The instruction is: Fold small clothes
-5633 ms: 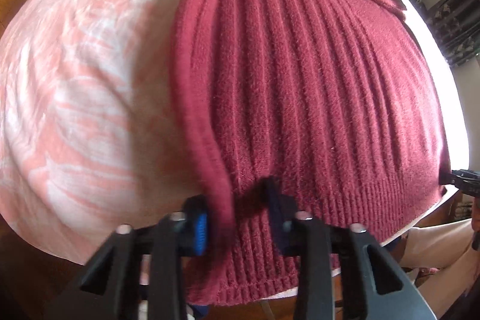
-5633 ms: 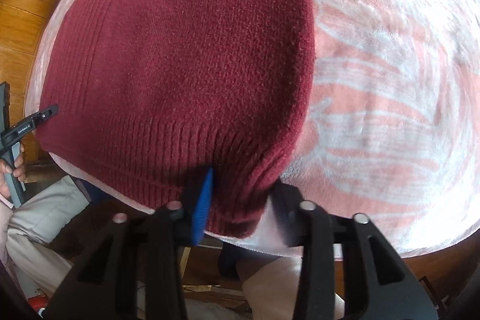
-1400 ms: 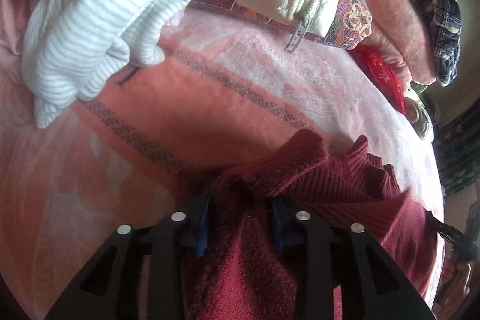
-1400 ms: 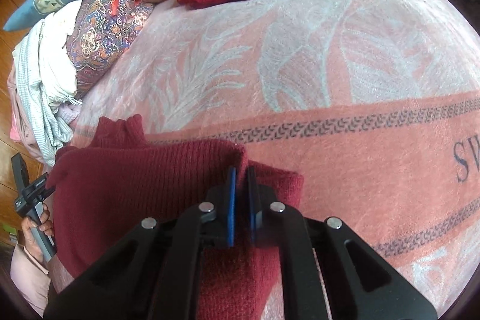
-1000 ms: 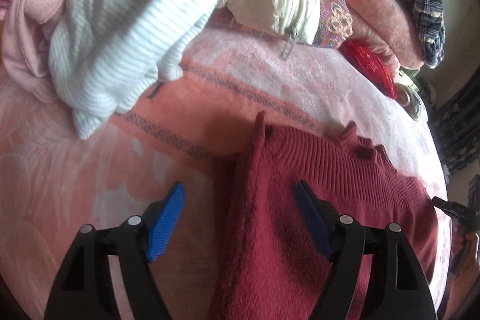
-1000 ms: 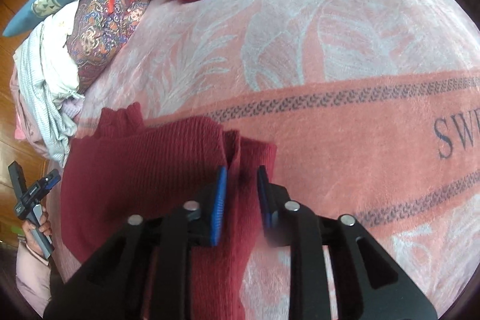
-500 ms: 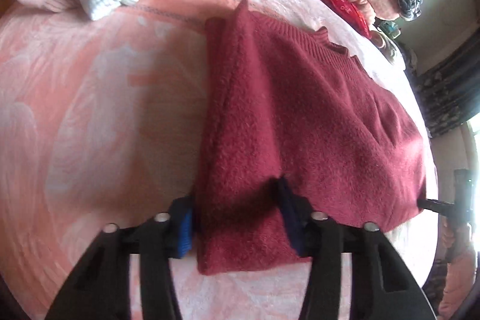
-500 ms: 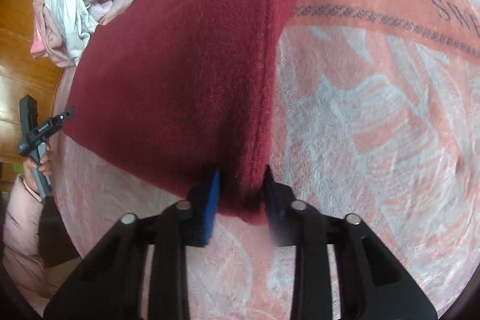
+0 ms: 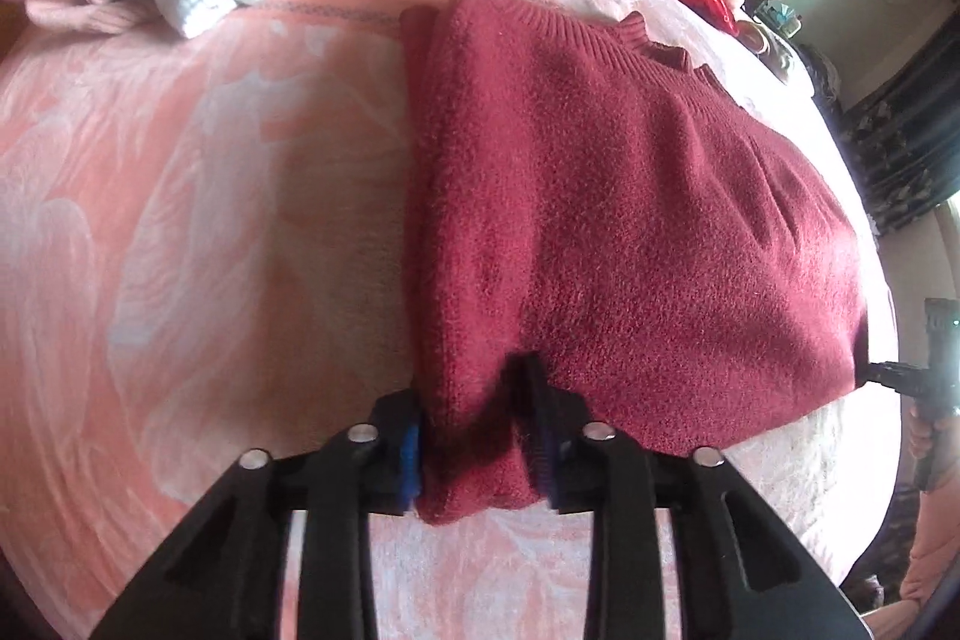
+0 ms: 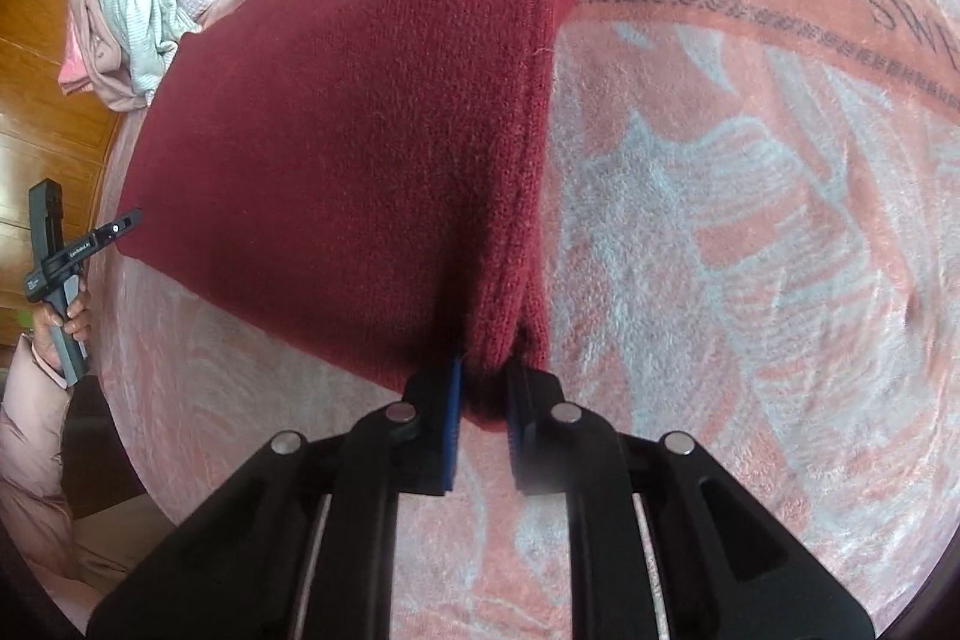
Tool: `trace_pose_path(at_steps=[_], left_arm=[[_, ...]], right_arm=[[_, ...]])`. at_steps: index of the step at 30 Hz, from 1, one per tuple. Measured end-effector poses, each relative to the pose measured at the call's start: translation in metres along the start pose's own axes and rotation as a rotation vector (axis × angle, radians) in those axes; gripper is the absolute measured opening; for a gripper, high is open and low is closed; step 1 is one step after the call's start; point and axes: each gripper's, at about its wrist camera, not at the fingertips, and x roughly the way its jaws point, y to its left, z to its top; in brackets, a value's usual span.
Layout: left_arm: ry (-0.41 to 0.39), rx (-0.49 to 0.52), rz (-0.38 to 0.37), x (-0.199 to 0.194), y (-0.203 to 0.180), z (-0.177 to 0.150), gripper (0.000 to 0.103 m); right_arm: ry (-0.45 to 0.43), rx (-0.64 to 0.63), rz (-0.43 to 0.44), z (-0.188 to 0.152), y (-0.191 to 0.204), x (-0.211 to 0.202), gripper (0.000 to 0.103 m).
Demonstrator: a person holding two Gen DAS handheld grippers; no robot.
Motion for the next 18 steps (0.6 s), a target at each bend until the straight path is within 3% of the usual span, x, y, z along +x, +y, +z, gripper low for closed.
trace_pose_path(at_steps=[1, 2, 3, 4, 7, 9, 15, 17, 18], left_arm=[[0.007, -0.001, -0.027, -0.003, 0.0, 0.002, 0.069], [0.007, -0.011, -0.054, -0.005, 0.002, 0.005, 0.081], [-0.006, -0.026, -0.066, -0.008, 0.004, 0.008, 0.093], [-0.018, -0.041, -0.074, -0.008, 0.007, 0.01, 0.093], [-0.005, -0.113, -0.079, 0.0, 0.02, 0.02, 0.093], [0.025, -0.149, -0.094, 0.011, 0.027, 0.023, 0.093], [0.04, -0.065, -0.045, 0.023, 0.014, 0.024, 0.099], [0.039, -0.053, -0.045, 0.024, 0.009, 0.023, 0.099], [0.041, -0.06, -0.092, 0.024, 0.006, 0.022, 0.098]], right_arm=[[-0.028, 0.002, 0.001, 0.002, 0.001, -0.007, 0.032], [-0.057, 0.006, -0.008, 0.006, 0.0, -0.014, 0.053], [-0.079, 0.019, -0.006, 0.008, -0.003, -0.018, 0.063], [-0.099, 0.039, 0.014, 0.014, -0.006, -0.021, 0.069], [-0.092, 0.098, 0.087, 0.028, -0.016, -0.013, 0.071], [-0.069, 0.109, 0.069, 0.034, -0.024, -0.003, 0.072], [-0.044, 0.09, 0.073, 0.037, -0.025, 0.017, 0.079], [-0.051, 0.072, 0.067, 0.037, -0.018, 0.018, 0.063], [-0.048, 0.065, 0.084, 0.036, -0.015, 0.018, 0.055]])
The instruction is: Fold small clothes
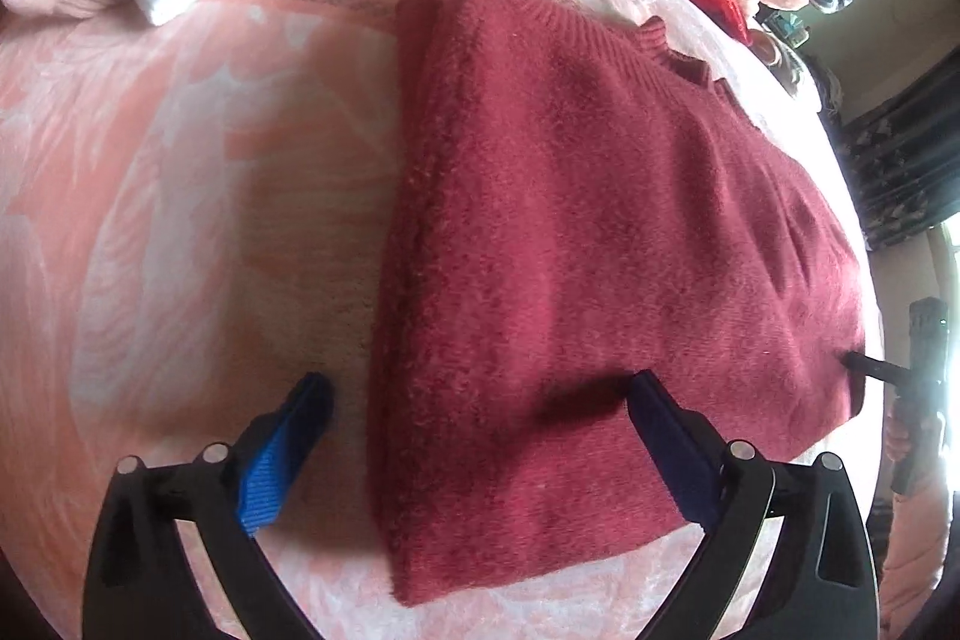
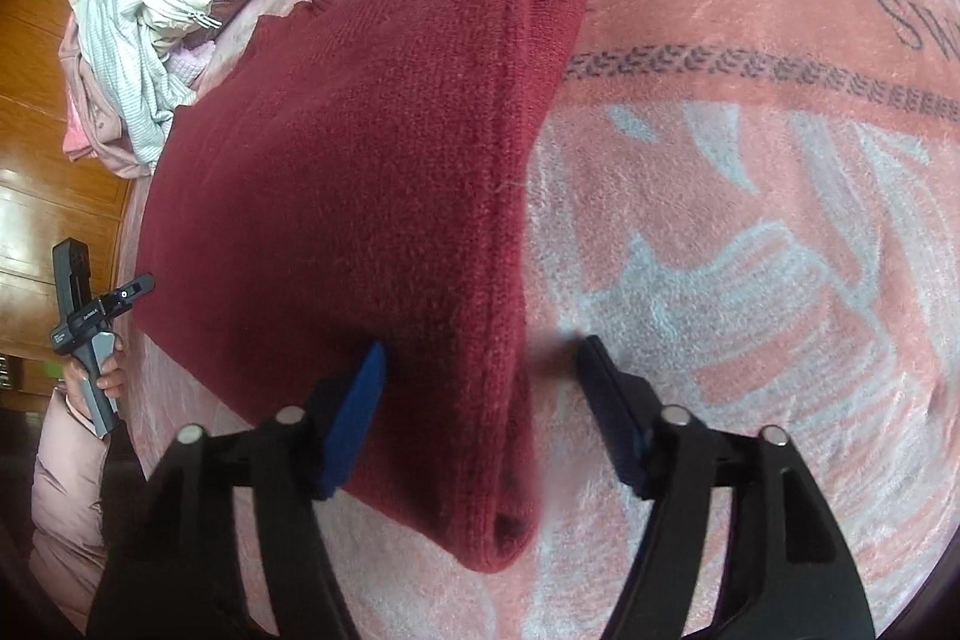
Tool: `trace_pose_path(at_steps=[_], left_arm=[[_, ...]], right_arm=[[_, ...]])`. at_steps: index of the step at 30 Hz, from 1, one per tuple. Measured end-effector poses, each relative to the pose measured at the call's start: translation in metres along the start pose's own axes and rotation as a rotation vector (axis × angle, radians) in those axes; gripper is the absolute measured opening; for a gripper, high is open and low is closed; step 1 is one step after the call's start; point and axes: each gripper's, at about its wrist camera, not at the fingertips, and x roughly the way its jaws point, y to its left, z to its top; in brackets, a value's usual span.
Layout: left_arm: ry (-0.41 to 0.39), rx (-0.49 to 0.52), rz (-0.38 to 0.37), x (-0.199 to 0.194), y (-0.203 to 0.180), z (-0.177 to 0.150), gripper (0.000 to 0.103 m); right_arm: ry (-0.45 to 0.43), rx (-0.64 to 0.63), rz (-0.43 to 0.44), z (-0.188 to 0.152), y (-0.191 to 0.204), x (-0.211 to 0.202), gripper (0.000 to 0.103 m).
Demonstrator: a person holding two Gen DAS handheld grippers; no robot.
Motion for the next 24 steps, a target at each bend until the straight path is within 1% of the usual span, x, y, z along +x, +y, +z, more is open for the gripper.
trace_pose_path(at_steps=[1, 2, 3, 4, 5, 6, 7, 8, 9, 11, 13, 15, 18, 22, 24], left_arm=[[0.007, -0.006, -0.043, 0.0, -0.004, -0.001, 0.088], [0.017, -0.008, -0.071, 0.002, -0.009, -0.002, 0.08], [0.019, -0.002, -0.057, 0.003, -0.014, -0.004, 0.068], [0.01, 0.003, -0.018, 0.004, -0.016, -0.006, 0.056], [0.004, 0.0, -0.005, 0.004, -0.016, -0.008, 0.05], [0.004, -0.022, -0.025, 0.002, -0.013, -0.009, 0.036], [0.01, -0.076, -0.078, -0.001, -0.006, -0.011, 0.027], [0.008, -0.119, -0.11, -0.004, -0.001, -0.013, 0.026], [-0.003, -0.135, -0.117, -0.009, 0.0, -0.015, 0.023], [-0.021, -0.121, -0.106, -0.019, -0.006, -0.02, 0.02], [-0.022, -0.123, -0.133, -0.032, -0.011, -0.026, 0.017], [-0.002, -0.116, -0.152, -0.042, -0.016, -0.036, 0.017], [0.047, -0.08, -0.153, -0.054, -0.028, -0.06, 0.015], [0.116, -0.047, -0.171, -0.07, -0.034, -0.106, 0.014], [0.151, -0.033, -0.177, -0.072, -0.035, -0.128, 0.014]], right_arm=[[0.011, 0.0, 0.036, 0.001, 0.002, 0.004, 0.039], [0.021, 0.0, 0.053, 0.001, 0.004, 0.007, 0.032], [0.018, -0.014, 0.036, 0.0, 0.008, 0.008, 0.029], [0.015, -0.029, 0.029, -0.002, 0.009, 0.007, 0.018], [0.011, -0.028, 0.04, -0.003, 0.01, 0.004, 0.013], [0.003, -0.028, 0.04, -0.003, 0.011, 0.0, 0.011], [-0.003, -0.038, 0.045, -0.004, 0.014, -0.006, 0.01], [-0.01, -0.047, 0.05, -0.007, 0.016, -0.012, 0.009], [-0.018, -0.054, 0.059, -0.01, 0.018, -0.019, 0.009], [-0.023, -0.066, 0.076, -0.017, 0.023, -0.034, 0.008], [-0.017, -0.053, 0.085, -0.026, 0.026, -0.046, 0.008], [-0.008, -0.042, 0.093, -0.039, 0.024, -0.059, 0.008], [0.026, -0.031, 0.104, -0.067, 0.02, -0.076, 0.008], [0.097, -0.059, 0.087, -0.121, 0.021, -0.093, 0.008], [0.124, -0.065, 0.073, -0.147, 0.02, -0.094, 0.008]])
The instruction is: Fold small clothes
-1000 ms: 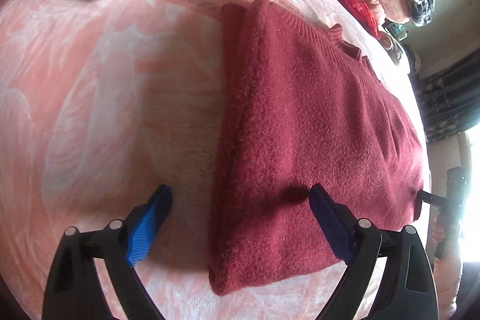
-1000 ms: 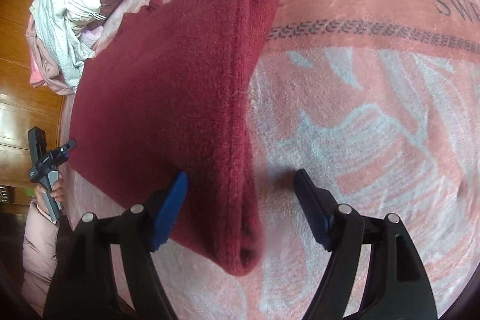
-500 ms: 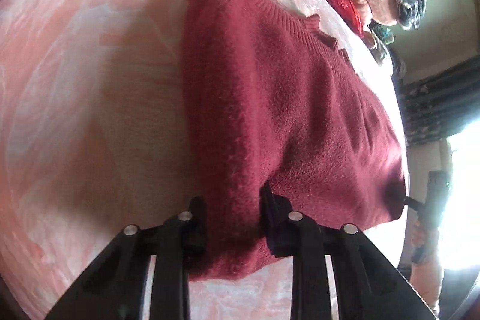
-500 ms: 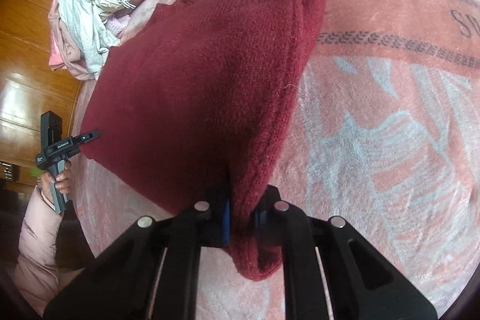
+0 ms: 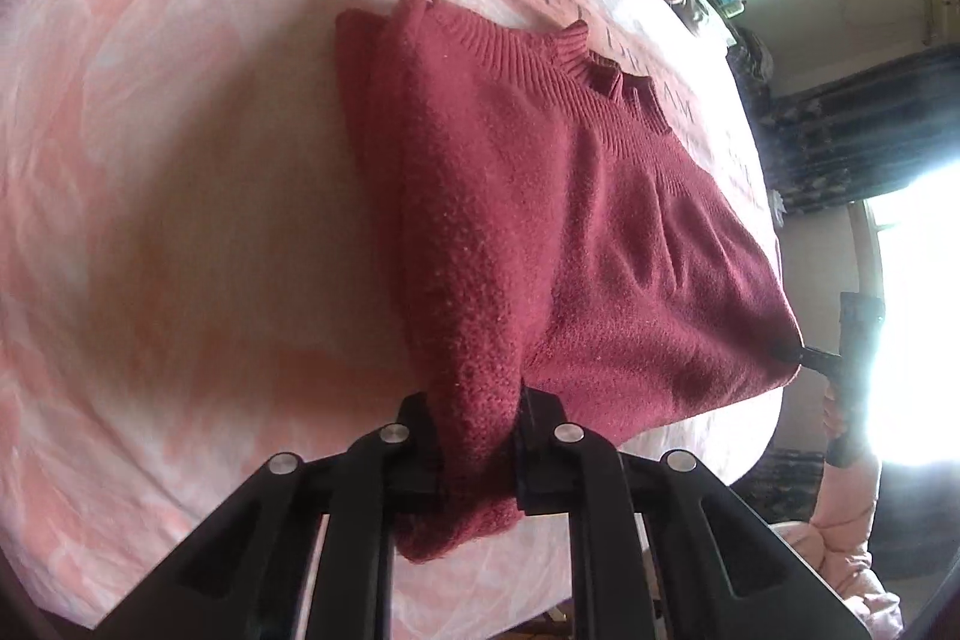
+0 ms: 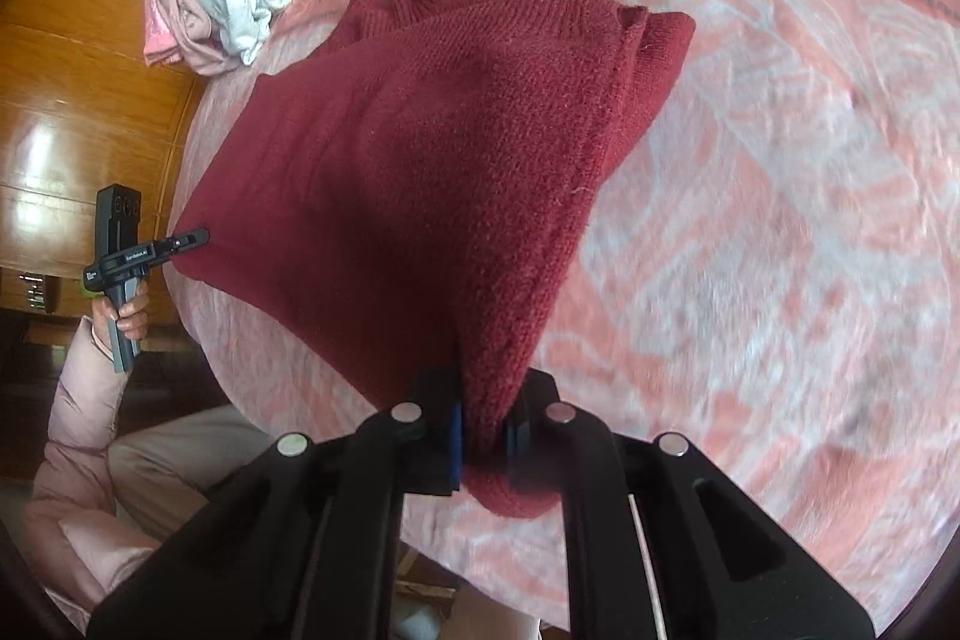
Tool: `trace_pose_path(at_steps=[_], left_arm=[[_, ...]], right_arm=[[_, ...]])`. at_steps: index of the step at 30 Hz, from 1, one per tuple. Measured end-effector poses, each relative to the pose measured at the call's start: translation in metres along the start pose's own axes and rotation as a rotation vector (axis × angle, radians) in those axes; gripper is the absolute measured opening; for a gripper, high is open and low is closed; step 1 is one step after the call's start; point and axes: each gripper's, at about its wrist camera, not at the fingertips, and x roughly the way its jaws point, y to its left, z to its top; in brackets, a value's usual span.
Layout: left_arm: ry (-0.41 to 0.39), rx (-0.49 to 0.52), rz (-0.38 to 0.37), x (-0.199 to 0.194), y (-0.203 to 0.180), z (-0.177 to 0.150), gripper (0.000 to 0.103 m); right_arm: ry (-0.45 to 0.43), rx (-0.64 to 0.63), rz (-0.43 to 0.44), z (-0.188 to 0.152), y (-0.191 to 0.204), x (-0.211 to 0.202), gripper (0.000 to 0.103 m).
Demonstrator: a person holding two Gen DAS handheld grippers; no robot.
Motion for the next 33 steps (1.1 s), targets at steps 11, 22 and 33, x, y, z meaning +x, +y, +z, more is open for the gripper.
trace_pose_path(at_steps=[11, 22, 33], left_arm=[[-0.008, 0.084, 0.189, 0.025, 0.004, -0.008, 0.045], [-0.274, 0.085, 0.227, -0.009, -0.02, 0.114, 0.062], [-0.249, 0.155, 0.298, 0.057, -0.035, 0.128, 0.014]], right_arm=[[-0.047, 0.054, -0.139, -0.004, -0.014, 0.025, 0.037], [-0.156, 0.094, -0.181, 0.112, -0.023, 0.009, 0.058], [-0.258, -0.033, -0.1, 0.137, -0.008, 0.004, 0.011]])
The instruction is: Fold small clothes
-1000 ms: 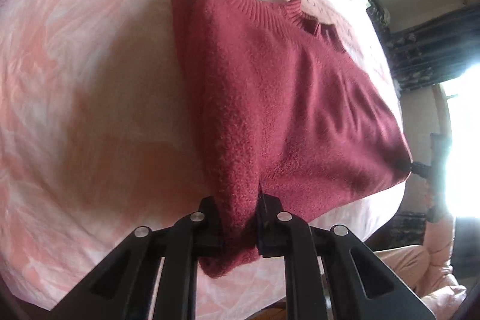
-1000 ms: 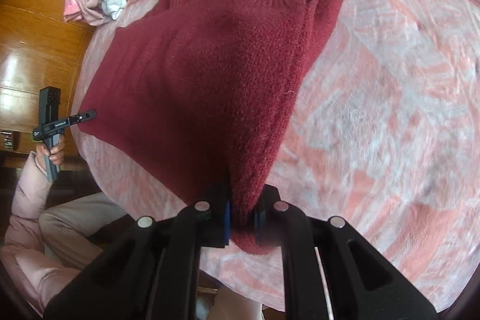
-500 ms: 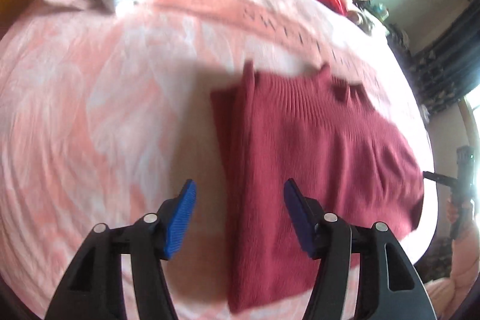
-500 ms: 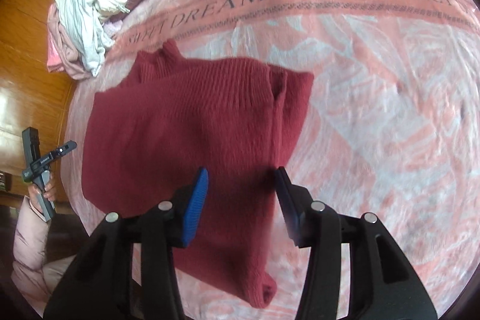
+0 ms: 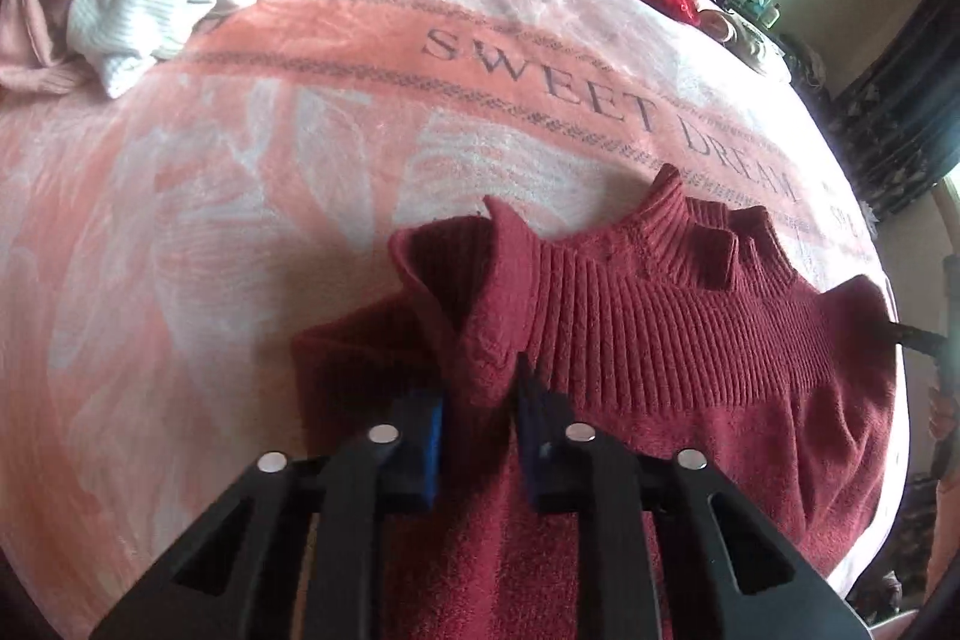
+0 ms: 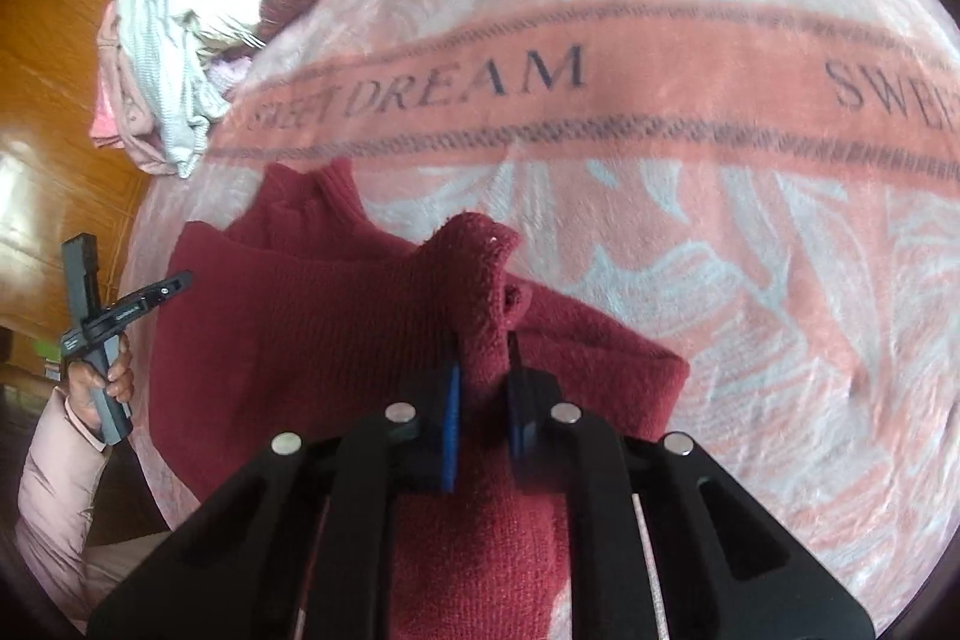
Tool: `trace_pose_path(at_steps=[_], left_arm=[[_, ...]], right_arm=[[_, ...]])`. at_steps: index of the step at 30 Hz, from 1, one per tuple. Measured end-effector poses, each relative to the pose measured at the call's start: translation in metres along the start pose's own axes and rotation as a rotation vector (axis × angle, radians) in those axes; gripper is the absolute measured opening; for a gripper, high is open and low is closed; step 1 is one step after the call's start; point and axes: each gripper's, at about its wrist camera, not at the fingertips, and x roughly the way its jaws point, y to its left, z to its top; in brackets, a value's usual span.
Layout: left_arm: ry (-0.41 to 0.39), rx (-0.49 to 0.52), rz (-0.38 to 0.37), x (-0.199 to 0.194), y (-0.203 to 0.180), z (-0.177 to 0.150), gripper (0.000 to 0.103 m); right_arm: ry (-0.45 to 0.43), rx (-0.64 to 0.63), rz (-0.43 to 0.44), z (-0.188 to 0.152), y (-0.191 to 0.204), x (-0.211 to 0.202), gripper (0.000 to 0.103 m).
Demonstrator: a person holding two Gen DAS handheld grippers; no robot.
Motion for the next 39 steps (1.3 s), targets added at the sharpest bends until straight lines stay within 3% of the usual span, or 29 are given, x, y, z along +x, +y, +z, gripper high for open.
trace_pose_path(at_steps=[2, 5, 9, 13, 15, 16, 21, 22, 24, 30, 34, 39], left_arm=[[-0.053, 0.001, 0.014, -0.011, -0.002, -0.001, 0.011], [-0.109, -0.022, 0.081, -0.017, 0.004, -0.007, 0.011], [-0.068, -0.059, 0.101, 0.002, 0.015, -0.015, 0.012], [-0.072, -0.001, 0.162, 0.005, 0.003, -0.015, 0.014], [-0.06, -0.034, 0.153, 0.0, 0.007, -0.012, 0.023], [-0.052, -0.054, 0.144, -0.003, 0.009, -0.012, 0.035], [-0.097, -0.088, 0.175, -0.051, 0.005, -0.018, 0.062], [-0.102, -0.084, 0.185, -0.062, 0.001, -0.022, 0.066], [-0.109, -0.069, 0.177, -0.078, -0.009, -0.03, 0.066], [-0.103, 0.07, 0.162, -0.1, -0.053, -0.063, 0.067], [-0.067, 0.105, 0.148, -0.089, -0.069, -0.077, 0.067], [0.016, 0.083, 0.156, -0.062, -0.062, -0.089, 0.069]], right_arm=[[-0.043, -0.012, 0.007, 0.004, 0.003, -0.011, 0.011], [-0.039, 0.017, -0.073, 0.004, -0.009, -0.003, 0.011], [0.045, 0.067, -0.136, -0.006, -0.027, 0.048, 0.013], [0.024, 0.075, -0.144, -0.007, -0.026, 0.046, 0.017], [0.02, 0.093, -0.143, -0.008, -0.025, 0.037, 0.03], [0.019, 0.105, -0.143, -0.009, -0.024, 0.031, 0.037], [0.008, 0.118, -0.139, -0.028, -0.01, -0.016, 0.037], [0.015, 0.135, -0.127, -0.035, -0.007, -0.024, 0.042], [0.025, 0.164, -0.099, -0.053, -0.005, -0.039, 0.048], [0.084, 0.22, -0.079, -0.11, -0.004, -0.054, 0.05], [0.102, 0.25, -0.064, -0.127, -0.01, -0.055, 0.059], [0.16, 0.235, -0.056, -0.135, -0.009, -0.037, 0.06]])
